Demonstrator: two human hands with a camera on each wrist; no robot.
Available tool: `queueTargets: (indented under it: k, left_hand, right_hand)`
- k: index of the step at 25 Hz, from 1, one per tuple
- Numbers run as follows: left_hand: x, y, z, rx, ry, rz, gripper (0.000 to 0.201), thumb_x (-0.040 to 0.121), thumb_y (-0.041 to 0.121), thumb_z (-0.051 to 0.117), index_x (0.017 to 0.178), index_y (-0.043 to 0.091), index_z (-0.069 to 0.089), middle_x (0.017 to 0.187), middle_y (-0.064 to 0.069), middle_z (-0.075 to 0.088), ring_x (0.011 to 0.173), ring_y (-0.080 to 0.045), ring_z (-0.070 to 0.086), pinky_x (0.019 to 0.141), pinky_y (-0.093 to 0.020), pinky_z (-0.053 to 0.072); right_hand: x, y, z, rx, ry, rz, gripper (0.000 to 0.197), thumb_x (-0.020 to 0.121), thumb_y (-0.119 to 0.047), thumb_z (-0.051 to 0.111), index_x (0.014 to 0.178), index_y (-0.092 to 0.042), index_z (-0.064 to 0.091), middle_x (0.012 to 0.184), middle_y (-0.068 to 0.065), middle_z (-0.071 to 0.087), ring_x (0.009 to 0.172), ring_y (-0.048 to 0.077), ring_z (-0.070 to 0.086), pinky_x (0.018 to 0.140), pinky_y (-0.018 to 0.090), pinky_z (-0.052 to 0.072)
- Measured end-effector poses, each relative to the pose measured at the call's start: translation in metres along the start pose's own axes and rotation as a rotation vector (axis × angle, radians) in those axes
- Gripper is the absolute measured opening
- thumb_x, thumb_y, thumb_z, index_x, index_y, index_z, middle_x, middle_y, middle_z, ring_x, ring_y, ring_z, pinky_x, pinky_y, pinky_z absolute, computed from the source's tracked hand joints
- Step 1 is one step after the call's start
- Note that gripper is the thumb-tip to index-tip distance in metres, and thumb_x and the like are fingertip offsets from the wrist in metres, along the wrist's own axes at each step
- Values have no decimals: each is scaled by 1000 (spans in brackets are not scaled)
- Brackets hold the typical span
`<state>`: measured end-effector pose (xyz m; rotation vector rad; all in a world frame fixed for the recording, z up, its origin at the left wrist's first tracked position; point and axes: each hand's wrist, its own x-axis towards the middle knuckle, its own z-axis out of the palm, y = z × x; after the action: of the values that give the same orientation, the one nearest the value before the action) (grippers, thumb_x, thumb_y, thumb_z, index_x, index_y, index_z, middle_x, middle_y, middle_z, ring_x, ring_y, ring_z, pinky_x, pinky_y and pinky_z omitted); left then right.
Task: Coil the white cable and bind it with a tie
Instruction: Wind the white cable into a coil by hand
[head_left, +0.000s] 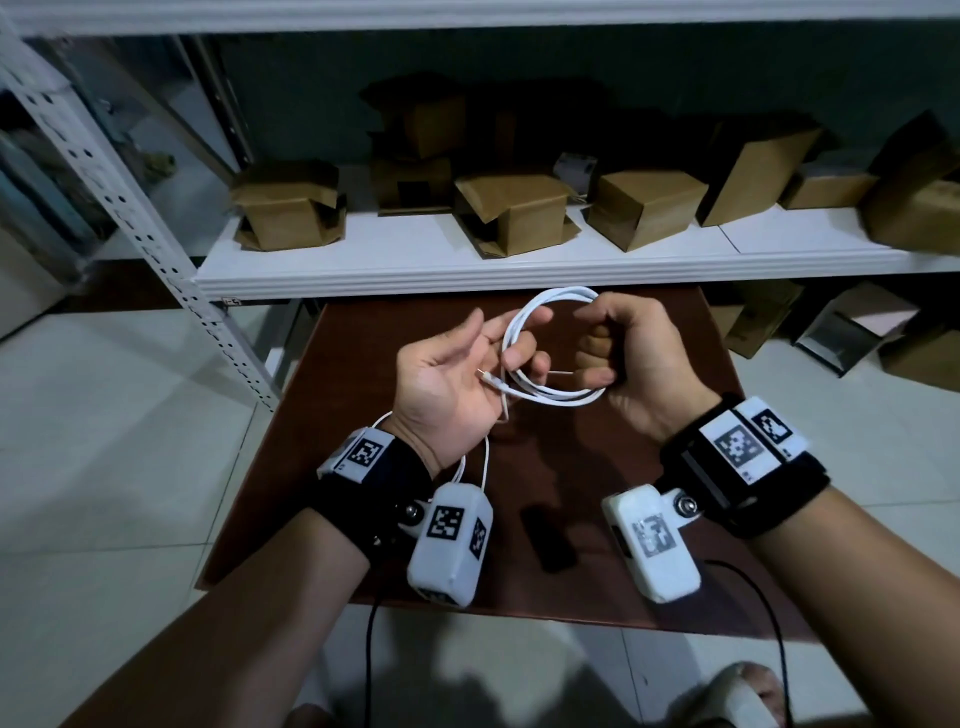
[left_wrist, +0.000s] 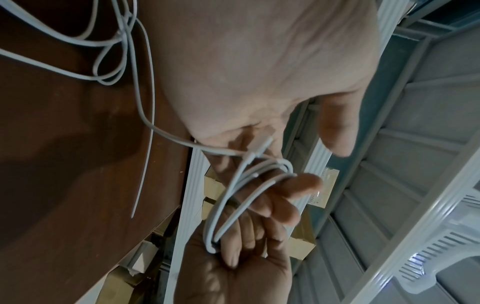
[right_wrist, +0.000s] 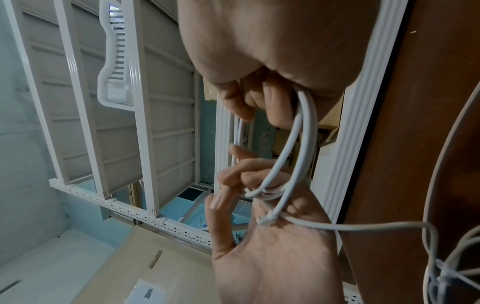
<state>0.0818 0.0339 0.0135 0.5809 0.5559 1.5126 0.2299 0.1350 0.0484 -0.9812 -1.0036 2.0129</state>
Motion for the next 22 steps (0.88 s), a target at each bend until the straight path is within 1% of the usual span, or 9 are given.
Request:
queueTargets:
  k: [3, 6, 7, 9, 11, 15, 18, 20, 22]
  left_hand:
    - [0, 4, -5, -1, -124, 5, 67, 88, 13, 55, 147, -13, 38, 93, -7, 56, 104, -27, 59, 102, -37, 48]
    - [2, 5, -9, -21, -247, -8, 89, 79, -5, 71, 154, -16, 24, 115, -15, 59, 125, -34, 56, 118, -47, 38]
    - [2, 5, -10, -3, -280, -3, 92, 78, -9, 70, 155, -16, 21, 122, -17, 59, 131, -37, 53, 122, -50, 33]
    - [4, 5, -14, 55, -315, 11, 87, 79, -15, 60, 156, -15, 20, 134, -19, 58, 141, -40, 46, 125, -53, 27]
    - [4, 7, -16, 102, -325, 27, 82, 80, -20, 51, 157, -13, 22, 141, -21, 56, 146, -42, 42, 125, -52, 28]
    - [4, 5, -17, 160, -293, 57, 64, 91, -11, 51, 153, -9, 35, 145, -21, 58, 145, -38, 47, 121, -44, 37]
    - [6, 1, -16, 191, -226, 71, 51, 96, -2, 49, 147, -9, 42, 141, -20, 63, 140, -35, 55, 116, -41, 44]
    - [8, -1, -16, 189, -161, 76, 40, 98, 1, 48, 137, -8, 50, 128, -17, 70, 129, -33, 64, 112, -42, 48]
    - [9, -3, -18, 175, -79, 76, 28, 101, 1, 46, 126, -5, 57, 106, -10, 74, 106, -26, 73, 106, -42, 54]
  right_hand:
    - [1, -2, -1, 46, 7, 21, 40, 85, -6, 50, 56, -24, 30, 54, -4, 17, 42, 10, 13, 38, 23, 10]
    - [2, -3, -3, 73, -1, 46, 43, 86, -7, 49, 51, -24, 30, 52, -5, 17, 40, 10, 13, 39, 23, 10]
    - [3, -3, -4, 83, -4, 53, 43, 86, -8, 49, 52, -24, 29, 53, -5, 16, 40, 10, 13, 39, 23, 10]
    - [4, -4, -5, 93, -7, 53, 40, 87, -8, 48, 55, -23, 28, 56, -4, 14, 40, 9, 12, 38, 22, 11]
    - [5, -3, -6, 90, -13, 44, 38, 87, -8, 48, 59, -23, 28, 58, -4, 13, 39, 9, 13, 35, 21, 14]
    - [7, -1, -8, 65, -26, 31, 34, 86, -7, 49, 64, -23, 28, 60, -3, 14, 39, 9, 14, 33, 21, 18]
    - [7, 1, -7, 51, -30, 22, 32, 84, -7, 50, 67, -23, 29, 61, -3, 13, 40, 9, 14, 33, 21, 18]
    - [6, 1, -6, 44, -4, 30, 36, 85, -6, 50, 63, -23, 28, 57, -3, 14, 41, 10, 14, 34, 21, 17]
    - [3, 2, -5, 43, 12, 38, 40, 86, -6, 50, 57, -23, 28, 56, -4, 16, 43, 10, 13, 37, 21, 15]
